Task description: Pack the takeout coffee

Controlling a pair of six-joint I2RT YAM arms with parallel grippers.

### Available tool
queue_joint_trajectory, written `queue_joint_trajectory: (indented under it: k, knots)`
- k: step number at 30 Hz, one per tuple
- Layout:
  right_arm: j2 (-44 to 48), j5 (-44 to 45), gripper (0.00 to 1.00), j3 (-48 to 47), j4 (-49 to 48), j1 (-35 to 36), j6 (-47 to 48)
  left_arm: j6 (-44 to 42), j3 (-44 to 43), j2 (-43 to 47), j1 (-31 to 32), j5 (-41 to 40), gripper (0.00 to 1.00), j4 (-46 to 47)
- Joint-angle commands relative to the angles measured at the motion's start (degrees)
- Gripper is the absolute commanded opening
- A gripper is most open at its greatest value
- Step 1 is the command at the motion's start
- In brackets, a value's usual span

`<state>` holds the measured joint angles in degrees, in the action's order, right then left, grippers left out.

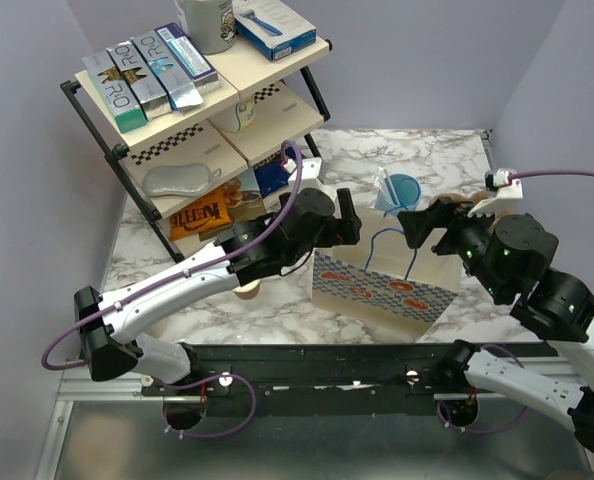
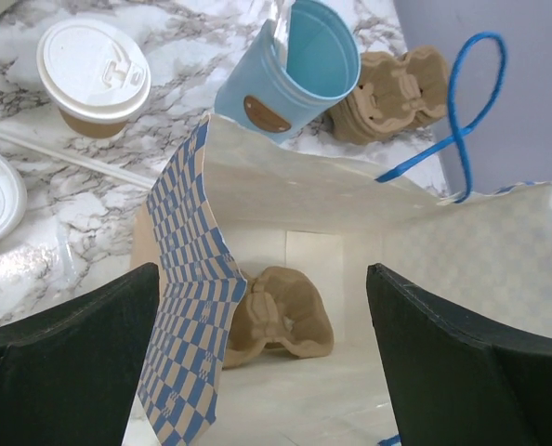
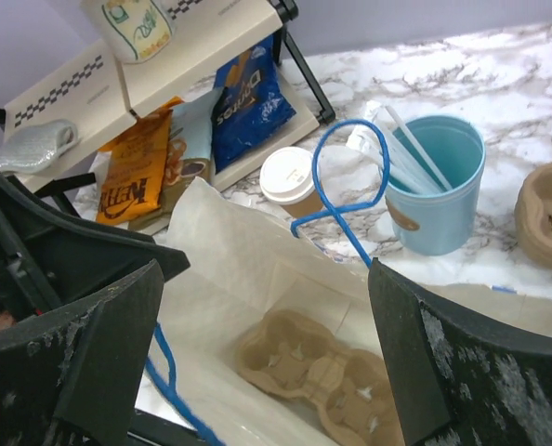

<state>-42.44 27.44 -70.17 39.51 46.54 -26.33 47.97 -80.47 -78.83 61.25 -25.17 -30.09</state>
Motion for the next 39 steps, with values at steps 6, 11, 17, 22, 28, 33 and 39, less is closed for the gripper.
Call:
queue_joint_trajectory:
  k: [6,11,17,22,28,33,39]
  knots:
    - [0.9,-11.3,1.0,-6.5,-8.0,-0.1,10.5,-5.7,-2.3,8.2,-1.0,-2.8,0.99,-0.6]
    - [-3.3,-20.7,1.0,-11.4,-8.6,-0.1,15.8,-5.3,0.8,13.2,-3.5,-4.5,0.99,-2.8]
    - [-11.0,-19.0,1.0,-15.3,-5.8,-0.1,17.4,-4.8,8.2,18.0,-11.7,7.0,0.99,-1.2]
    - [-20.0,-15.9,1.0,-23.2,-3.9,0.0,20.3,-4.7,13.6,21.0,-16.5,7.4,0.99,-2.3]
    - [-36.7,-6.0,1.0,-40.1,7.3,-1.0,17.1,-6.7,21.3,26.1,-18.9,6.0,0.99,-0.9]
    - [-50.9,-20.1,1.0,-53.1,13.7,-10.6,14.0,-8.3,28.0,30.7,-19.6,3.1,0.99,1.5]
    - [-64.7,-21.9,1.0,-63.2,20.3,-14.3,15.4,-7.6,34.1,35.6,-19.6,2.1,0.99,6.5]
